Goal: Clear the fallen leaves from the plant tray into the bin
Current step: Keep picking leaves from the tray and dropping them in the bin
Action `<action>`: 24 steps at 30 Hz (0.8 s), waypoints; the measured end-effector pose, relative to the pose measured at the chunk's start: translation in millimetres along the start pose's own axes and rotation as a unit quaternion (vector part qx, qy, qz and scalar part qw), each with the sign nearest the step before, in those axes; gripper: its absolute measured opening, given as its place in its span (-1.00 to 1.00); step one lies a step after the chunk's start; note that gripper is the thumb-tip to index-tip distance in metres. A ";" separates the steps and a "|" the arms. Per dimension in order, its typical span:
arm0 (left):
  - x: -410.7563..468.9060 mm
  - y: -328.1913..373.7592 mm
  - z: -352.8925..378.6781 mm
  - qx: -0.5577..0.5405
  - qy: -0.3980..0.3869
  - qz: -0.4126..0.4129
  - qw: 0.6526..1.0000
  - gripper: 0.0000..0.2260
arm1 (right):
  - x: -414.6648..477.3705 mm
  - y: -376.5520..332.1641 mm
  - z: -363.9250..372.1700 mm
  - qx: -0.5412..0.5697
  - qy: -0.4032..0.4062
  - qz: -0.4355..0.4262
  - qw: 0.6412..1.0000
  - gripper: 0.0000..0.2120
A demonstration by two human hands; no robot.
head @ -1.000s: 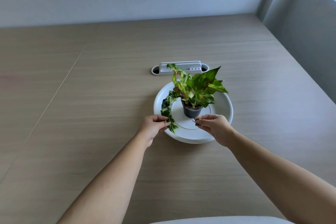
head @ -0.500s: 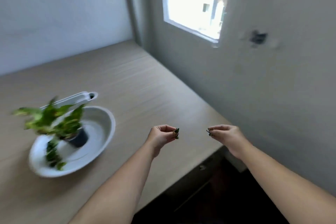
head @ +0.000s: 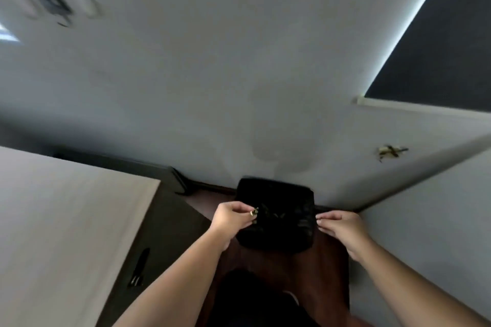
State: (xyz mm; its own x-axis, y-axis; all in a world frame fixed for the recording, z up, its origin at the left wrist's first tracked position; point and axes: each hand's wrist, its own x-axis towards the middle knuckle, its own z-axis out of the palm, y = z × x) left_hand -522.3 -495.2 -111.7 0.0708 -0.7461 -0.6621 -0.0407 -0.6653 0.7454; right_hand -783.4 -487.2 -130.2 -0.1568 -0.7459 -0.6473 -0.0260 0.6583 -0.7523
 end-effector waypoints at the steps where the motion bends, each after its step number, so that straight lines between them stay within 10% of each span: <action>1: 12.0 -16.8 5.2 0.019 -0.003 -0.024 1.000 -0.81 | 6.8 21.4 -5.1 -0.006 0.014 0.025 1.000 -0.80; 9: 105.3 -109.0 5.4 0.093 0.014 -0.183 0.979 -0.87 | 66.7 129.3 15.3 -0.028 0.054 0.159 0.985 -0.90; 24: 101.1 -2.5 11.8 0.326 -0.016 -0.012 0.945 -0.71 | 71.8 7.8 40.3 -0.067 -0.001 0.122 0.990 -0.89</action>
State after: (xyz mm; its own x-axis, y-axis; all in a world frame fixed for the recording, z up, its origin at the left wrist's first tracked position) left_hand -526.7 -569.2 -181.4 0.0506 -0.7243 -0.6876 -0.6461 -0.5488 0.5305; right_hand -755.0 -539.7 -187.5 -0.1730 -0.5630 -0.8082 -0.1182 0.8265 -0.5504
